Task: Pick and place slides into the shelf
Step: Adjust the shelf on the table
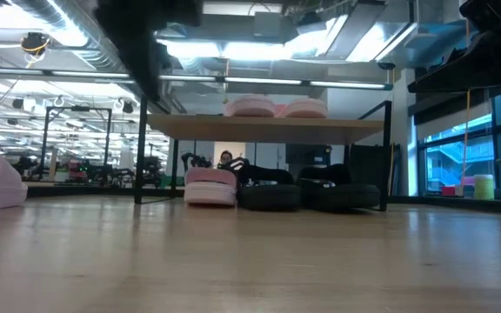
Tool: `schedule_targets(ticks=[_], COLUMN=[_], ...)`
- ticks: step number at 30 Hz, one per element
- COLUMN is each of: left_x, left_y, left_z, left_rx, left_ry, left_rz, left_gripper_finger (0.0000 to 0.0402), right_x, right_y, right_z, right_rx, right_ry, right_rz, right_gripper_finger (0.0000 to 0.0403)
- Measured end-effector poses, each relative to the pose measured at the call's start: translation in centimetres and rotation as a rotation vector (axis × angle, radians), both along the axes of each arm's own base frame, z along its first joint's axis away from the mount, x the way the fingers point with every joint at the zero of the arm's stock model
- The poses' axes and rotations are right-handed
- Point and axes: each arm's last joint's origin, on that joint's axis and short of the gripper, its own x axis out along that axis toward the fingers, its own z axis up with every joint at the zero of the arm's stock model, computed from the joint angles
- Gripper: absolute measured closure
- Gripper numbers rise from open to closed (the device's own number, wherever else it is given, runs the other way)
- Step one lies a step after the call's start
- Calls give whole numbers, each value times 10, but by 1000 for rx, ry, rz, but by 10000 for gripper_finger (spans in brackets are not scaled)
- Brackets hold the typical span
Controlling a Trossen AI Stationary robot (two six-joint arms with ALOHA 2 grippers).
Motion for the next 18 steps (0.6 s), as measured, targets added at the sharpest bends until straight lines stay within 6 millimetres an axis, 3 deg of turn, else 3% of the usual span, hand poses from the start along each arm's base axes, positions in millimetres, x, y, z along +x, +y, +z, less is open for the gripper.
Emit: schedule_targets(ticks=[6, 18], left_x=[-17, -33], left_y=[-7, -13], left_z=[0, 1], left_rx=[9, 49], left_ry=[123, 209], left_rz=[54, 170], left_gripper_finger=[243, 244], right_x=[0, 0], right_y=[0, 0], right_z=[0, 0], right_rx=[16, 14], right_ry=[-5, -5], right_rz=[-5, -7], right_gripper_finger=[221, 221])
